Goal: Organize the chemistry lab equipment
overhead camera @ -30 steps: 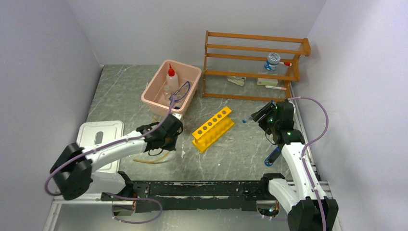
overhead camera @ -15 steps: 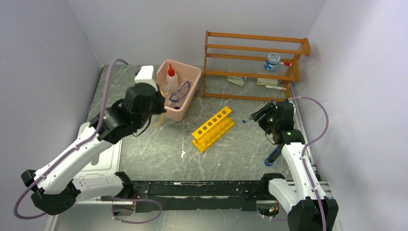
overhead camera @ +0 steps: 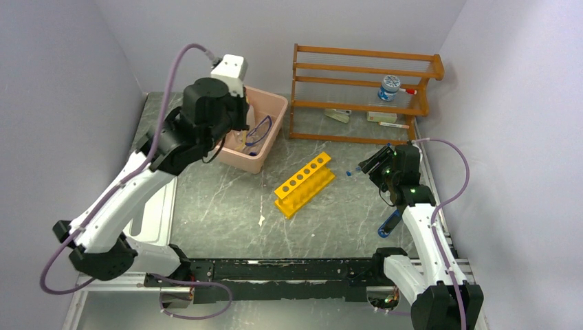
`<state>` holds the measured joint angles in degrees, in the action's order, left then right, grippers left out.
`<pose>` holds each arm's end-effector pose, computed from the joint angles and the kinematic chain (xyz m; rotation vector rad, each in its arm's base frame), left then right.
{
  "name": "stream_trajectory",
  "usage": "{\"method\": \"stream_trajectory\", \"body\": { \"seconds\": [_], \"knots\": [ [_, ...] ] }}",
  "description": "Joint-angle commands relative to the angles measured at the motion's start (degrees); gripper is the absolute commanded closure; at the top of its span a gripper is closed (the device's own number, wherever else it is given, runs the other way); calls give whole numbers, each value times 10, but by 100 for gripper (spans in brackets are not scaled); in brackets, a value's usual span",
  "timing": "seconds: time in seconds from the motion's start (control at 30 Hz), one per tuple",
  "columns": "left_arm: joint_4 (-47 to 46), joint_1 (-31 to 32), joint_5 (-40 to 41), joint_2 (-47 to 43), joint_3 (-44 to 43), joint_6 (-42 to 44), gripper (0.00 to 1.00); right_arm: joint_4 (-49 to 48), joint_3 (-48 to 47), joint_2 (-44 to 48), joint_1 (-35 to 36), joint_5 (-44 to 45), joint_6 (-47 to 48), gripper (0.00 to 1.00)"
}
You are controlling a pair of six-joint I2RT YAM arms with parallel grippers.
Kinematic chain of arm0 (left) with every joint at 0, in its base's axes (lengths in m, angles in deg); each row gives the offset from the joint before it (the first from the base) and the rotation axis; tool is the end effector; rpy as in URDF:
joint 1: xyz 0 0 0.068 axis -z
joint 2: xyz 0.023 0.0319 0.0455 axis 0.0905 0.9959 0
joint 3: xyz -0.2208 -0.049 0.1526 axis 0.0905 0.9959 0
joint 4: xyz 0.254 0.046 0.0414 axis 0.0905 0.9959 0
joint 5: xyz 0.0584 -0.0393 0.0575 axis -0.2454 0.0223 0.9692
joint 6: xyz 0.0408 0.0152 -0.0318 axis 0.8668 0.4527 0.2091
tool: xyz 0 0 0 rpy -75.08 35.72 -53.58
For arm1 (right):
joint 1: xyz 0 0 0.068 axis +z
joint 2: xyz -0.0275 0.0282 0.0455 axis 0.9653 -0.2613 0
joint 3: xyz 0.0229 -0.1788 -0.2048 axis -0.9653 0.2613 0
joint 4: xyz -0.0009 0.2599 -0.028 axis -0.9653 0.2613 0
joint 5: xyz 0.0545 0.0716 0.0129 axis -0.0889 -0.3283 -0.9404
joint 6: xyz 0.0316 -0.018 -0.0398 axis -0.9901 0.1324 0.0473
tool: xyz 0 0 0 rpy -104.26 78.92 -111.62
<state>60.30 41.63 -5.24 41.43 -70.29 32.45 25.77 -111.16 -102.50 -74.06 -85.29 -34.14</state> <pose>0.1885 -0.1775 0.4956 0.2207 1.8348 -0.2975 0.1955 0.0047 0.2646 0.7849 2.1181 0.4812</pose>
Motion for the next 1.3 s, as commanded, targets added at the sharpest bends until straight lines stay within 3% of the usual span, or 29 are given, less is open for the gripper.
{"method": "stream_trajectory", "body": {
  "seconds": [0.0,0.2,0.47,1.0,1.27],
  "knots": [
    [-16,-40,-101,49,-31,61,95,-11,-17,0,-4,-4,1,39],
    [-31,-82,-178,112,-48,73,95,-6,-25,-2,-4,-2,2,39],
    [-43,-111,-206,166,-66,104,95,-7,-34,-4,-5,4,2,39],
    [-126,-166,-324,222,0,110,95,-13,-40,-16,-5,8,-3,39],
    [-140,-181,-324,263,29,116,95,-10,-40,-14,-4,12,-5,39]
  ]
}}
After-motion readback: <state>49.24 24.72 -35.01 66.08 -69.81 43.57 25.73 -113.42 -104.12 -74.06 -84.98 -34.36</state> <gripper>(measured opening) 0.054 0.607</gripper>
